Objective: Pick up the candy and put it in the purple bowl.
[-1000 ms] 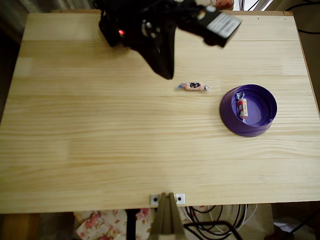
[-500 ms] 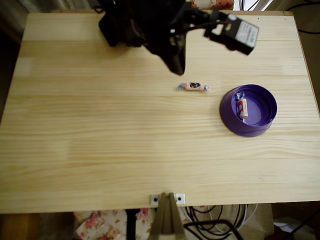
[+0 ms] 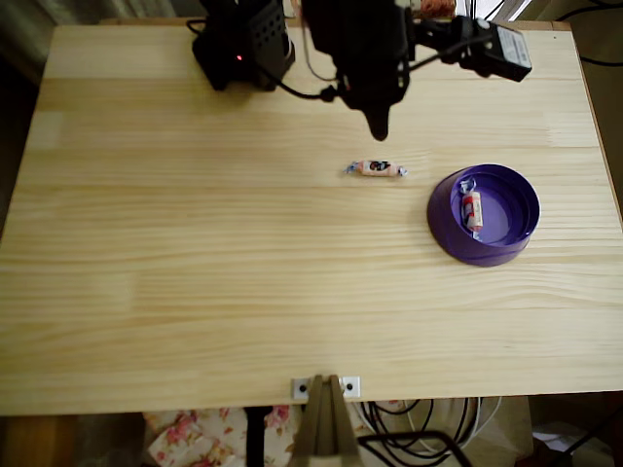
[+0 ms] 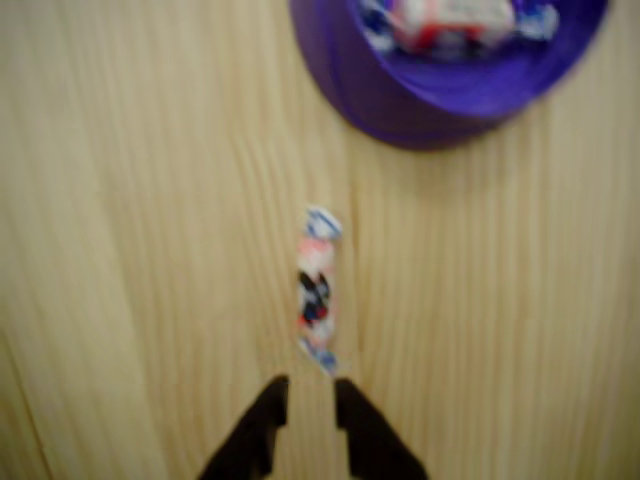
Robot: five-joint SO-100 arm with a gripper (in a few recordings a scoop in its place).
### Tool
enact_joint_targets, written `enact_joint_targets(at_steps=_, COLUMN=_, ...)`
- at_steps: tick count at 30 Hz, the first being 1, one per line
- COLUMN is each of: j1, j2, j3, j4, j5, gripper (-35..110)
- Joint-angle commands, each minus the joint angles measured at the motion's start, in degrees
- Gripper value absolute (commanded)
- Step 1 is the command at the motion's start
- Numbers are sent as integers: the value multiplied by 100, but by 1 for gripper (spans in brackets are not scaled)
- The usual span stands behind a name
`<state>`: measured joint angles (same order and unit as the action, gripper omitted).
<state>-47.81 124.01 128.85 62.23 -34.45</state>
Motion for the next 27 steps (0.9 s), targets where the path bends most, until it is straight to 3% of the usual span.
enact_joint_targets(at_steps=1, j1=-167, j2=-132, j3=-141, j4=-396, j5=9, gripper=9)
enact_joint_targets(at_steps=11, j1=-185, j2=-914, j3=-229, j4=-888, j5=325, gripper=15)
enact_joint_targets(at_steps=27, j1=9, j2=-1503, j3=-176, j4=-1099, j5=527, gripper=14)
